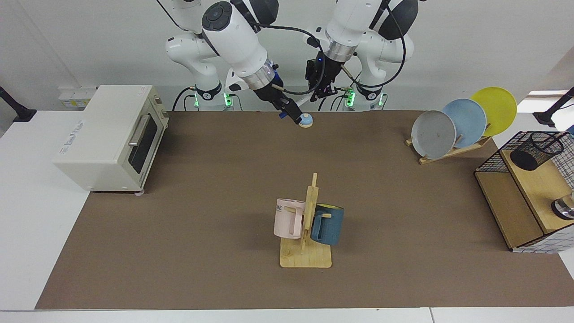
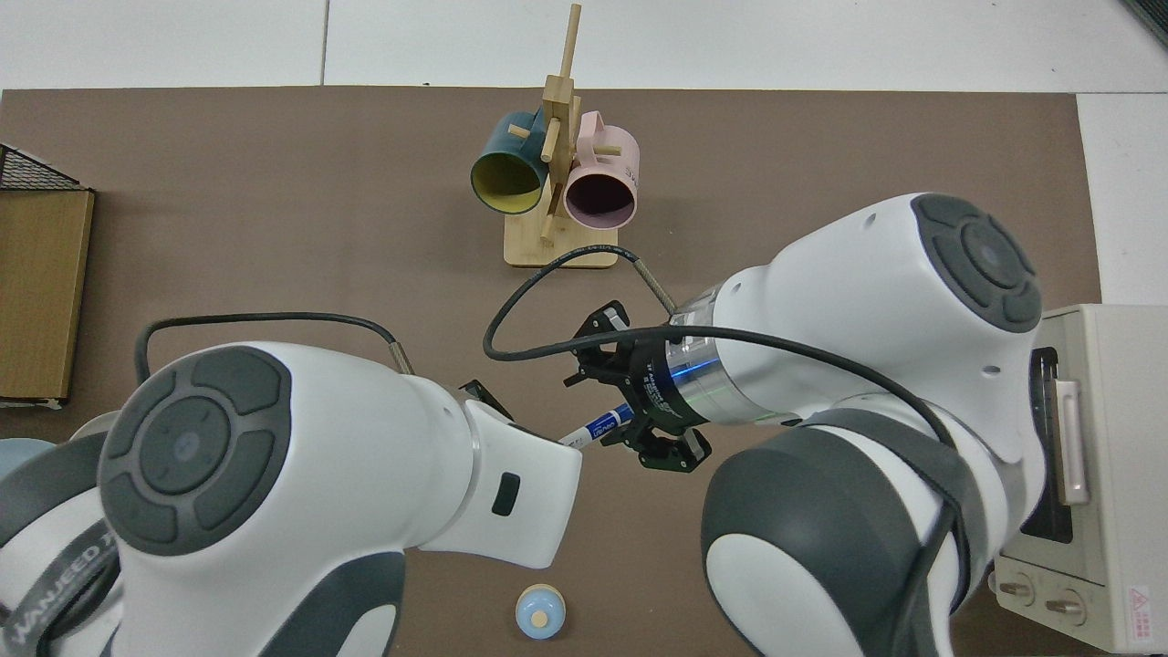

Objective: Put markers into pen holder

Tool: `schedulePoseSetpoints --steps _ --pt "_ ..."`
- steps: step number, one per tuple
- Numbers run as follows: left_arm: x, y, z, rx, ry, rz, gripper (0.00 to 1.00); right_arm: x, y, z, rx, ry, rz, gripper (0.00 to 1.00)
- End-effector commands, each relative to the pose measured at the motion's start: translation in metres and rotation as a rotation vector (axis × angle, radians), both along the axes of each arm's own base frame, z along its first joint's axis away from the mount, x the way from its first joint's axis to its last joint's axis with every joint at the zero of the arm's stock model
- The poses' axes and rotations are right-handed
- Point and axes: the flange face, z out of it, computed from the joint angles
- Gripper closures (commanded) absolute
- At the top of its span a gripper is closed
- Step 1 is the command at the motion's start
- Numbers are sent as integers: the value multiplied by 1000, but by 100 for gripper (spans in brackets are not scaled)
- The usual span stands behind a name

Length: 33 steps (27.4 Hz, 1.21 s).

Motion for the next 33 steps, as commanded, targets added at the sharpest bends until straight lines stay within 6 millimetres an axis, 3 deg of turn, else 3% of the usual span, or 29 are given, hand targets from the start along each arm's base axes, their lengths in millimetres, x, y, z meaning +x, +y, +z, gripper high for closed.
schedulePoseSetpoints --steps 1,4,8,17,23,26,33 --pt "-4 9 -2 25 -1 -3 100 18 -33 1 -60 -72 45 0" --pt "-2 13 -3 45 -8 0 100 22 -48 -1 -128 -111 100 0" --pt "1 21 -4 72 -9 5 100 34 -82 -7 -242 -154 179 0" --pt "17 49 -8 152 -36 36 100 44 -146 -5 -407 -211 645 0" --pt "34 87 -12 247 -44 76 100 41 -180 6 -440 -214 849 0" --pt "45 113 -14 294 -50 96 100 41 -206 5 -427 -182 875 0" --pt "71 180 -4 411 -86 51 100 36 -230 32 -425 -225 836 0"
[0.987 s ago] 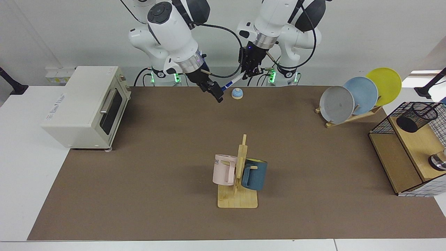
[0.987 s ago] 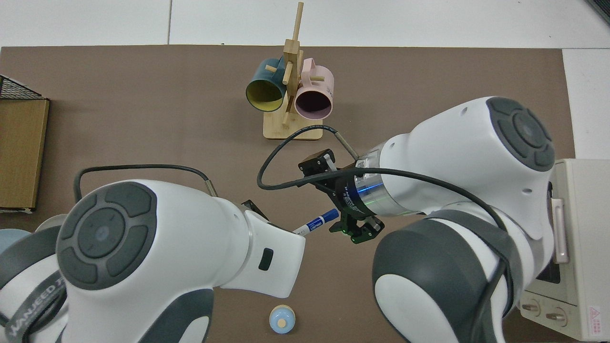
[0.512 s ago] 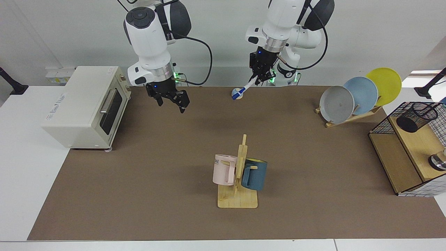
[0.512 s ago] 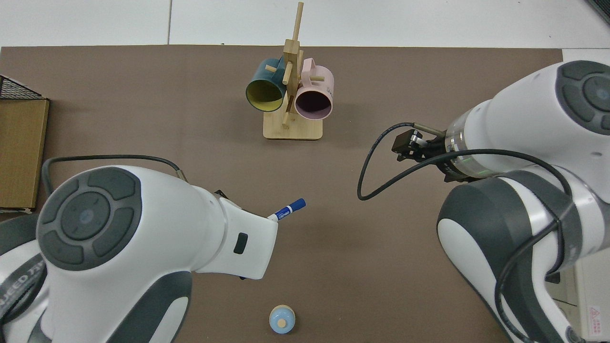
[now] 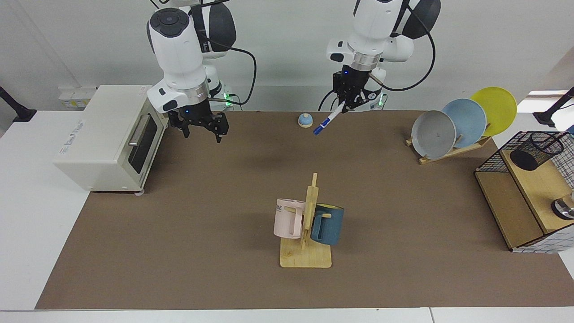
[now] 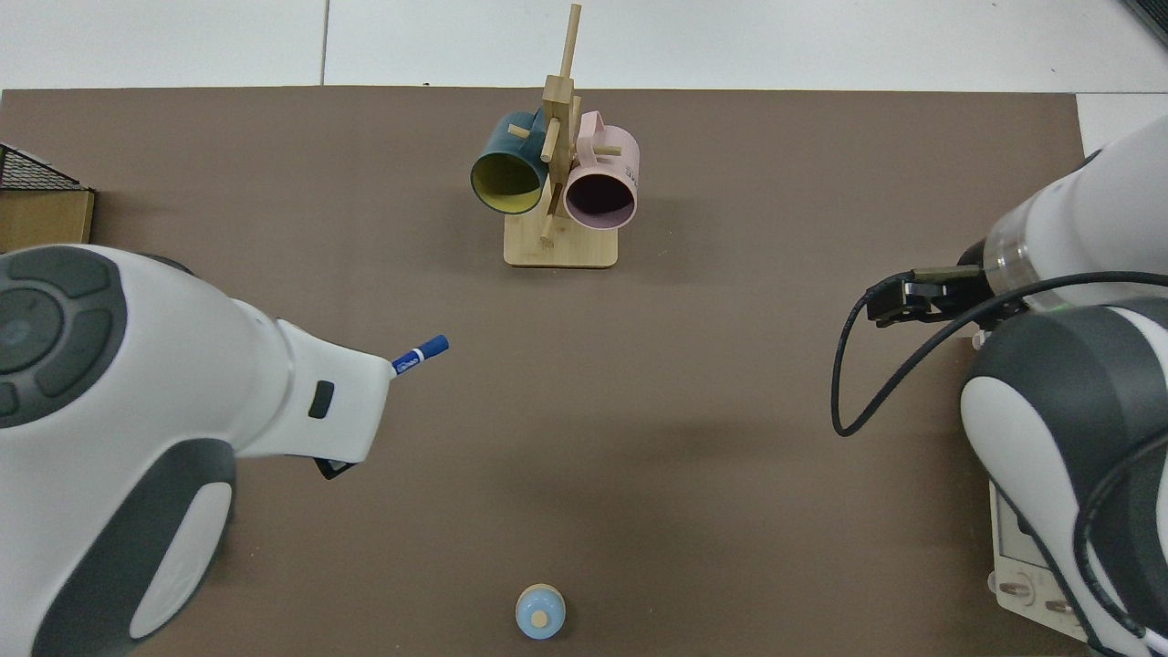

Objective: Put markers into pen holder

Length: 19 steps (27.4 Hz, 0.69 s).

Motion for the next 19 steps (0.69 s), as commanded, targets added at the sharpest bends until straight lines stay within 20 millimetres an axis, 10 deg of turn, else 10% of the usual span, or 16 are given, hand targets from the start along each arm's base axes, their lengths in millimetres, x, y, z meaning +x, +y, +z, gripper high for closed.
schedulePoseSetpoints --steps 1,19 --pt "8 45 9 107 3 -40 100 -8 -16 21 5 -16 0 0" --pt "40 168 37 595 15 -305 100 -11 -13 25 3 -34 -2 0"
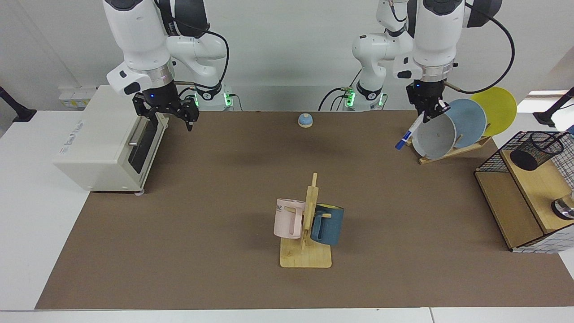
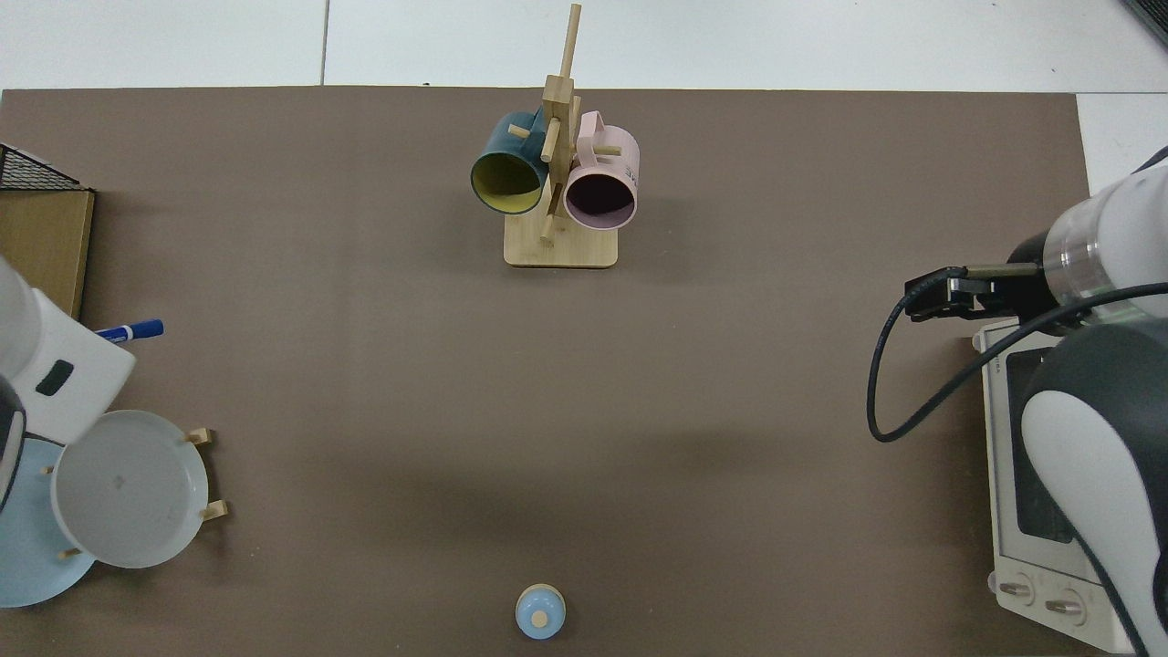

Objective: Put markers into pen holder

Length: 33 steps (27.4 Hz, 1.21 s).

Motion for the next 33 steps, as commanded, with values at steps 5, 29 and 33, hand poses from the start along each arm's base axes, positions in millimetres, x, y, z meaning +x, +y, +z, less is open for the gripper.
schedulePoseSetpoints --steps 5,29,33 --pt "21 63 15 116 -6 -102 100 -3 -4 3 3 0 12 0" --pt "54 195 35 393 207 -679 100 -2 -5 3 4 -2 11 0" --pt "53 210 35 396 250 -701 100 -2 -5 2 4 2 12 0"
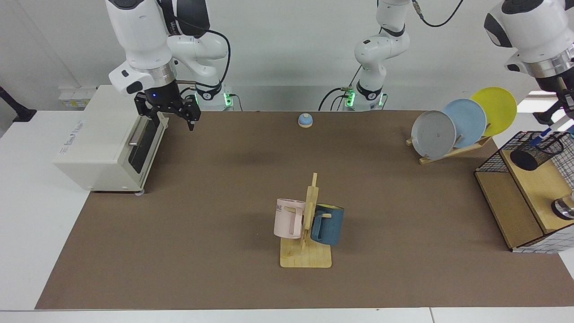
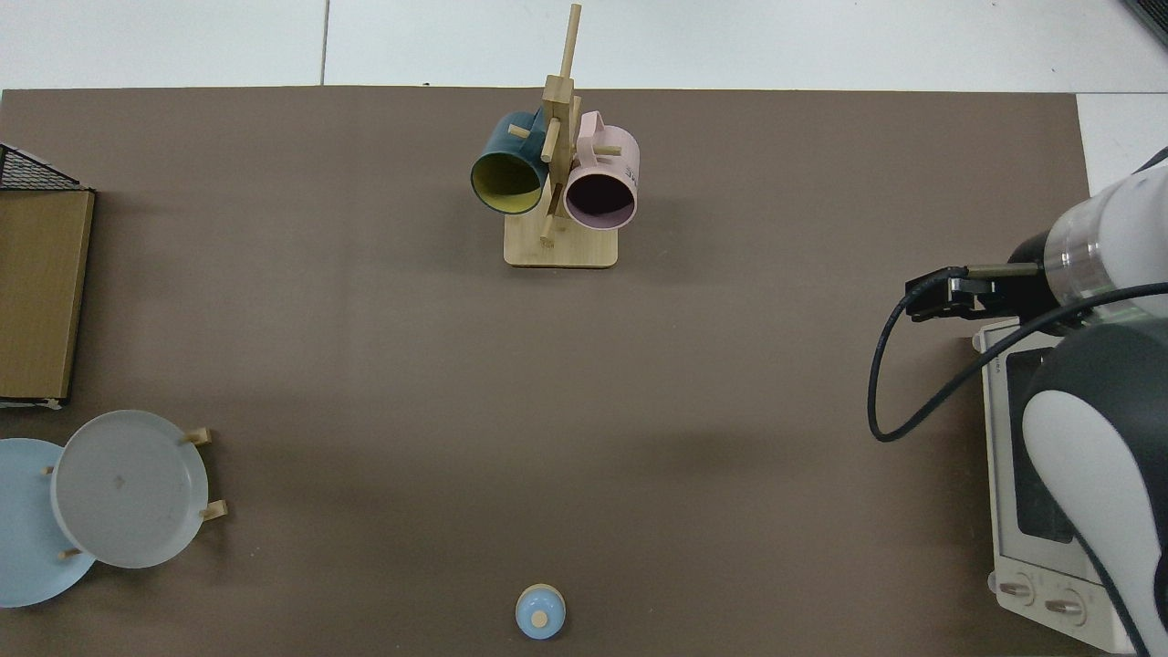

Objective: Put markers into pen holder

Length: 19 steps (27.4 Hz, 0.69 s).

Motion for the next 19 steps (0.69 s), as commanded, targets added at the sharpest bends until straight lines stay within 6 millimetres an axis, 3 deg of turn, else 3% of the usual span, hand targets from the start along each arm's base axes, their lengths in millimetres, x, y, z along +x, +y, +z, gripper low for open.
schedulePoseSetpoints --steps 1,8,19 --pt "2 23 4 42 47 -31 100 -3 -4 3 4 0 12 0" --pt "-2 53 -13 27 94 -8 100 -3 -4 3 4 0 12 0" --pt "0 58 -23 21 93 -20 100 -2 -5 2 3 1 12 0"
